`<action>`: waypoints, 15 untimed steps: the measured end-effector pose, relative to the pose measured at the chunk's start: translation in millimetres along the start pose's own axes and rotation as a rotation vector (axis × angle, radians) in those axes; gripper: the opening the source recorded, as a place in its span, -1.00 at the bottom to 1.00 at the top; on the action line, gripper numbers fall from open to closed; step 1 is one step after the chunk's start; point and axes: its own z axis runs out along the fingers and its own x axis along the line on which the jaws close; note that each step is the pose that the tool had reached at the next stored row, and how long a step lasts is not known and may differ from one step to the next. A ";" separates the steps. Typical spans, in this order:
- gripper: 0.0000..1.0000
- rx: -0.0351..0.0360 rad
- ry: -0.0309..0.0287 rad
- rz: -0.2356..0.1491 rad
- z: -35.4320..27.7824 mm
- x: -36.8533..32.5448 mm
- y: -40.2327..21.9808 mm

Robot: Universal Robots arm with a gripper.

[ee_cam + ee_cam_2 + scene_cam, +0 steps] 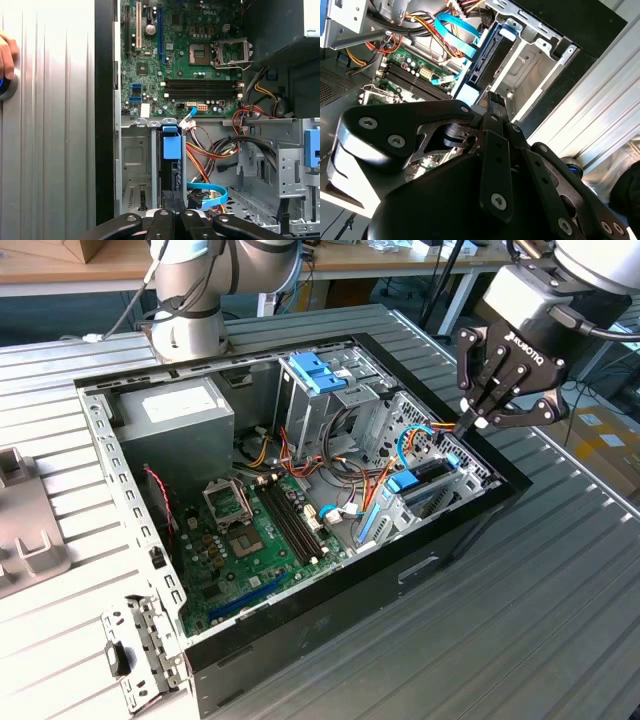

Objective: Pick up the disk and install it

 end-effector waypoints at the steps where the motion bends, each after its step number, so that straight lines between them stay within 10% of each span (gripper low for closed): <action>1: -0.79 0.0000 0.0000 0.000 0.2 0.0 -0.5; 15: -0.79 -0.0062 -0.0001 0.001 7.3 0.6 -22.5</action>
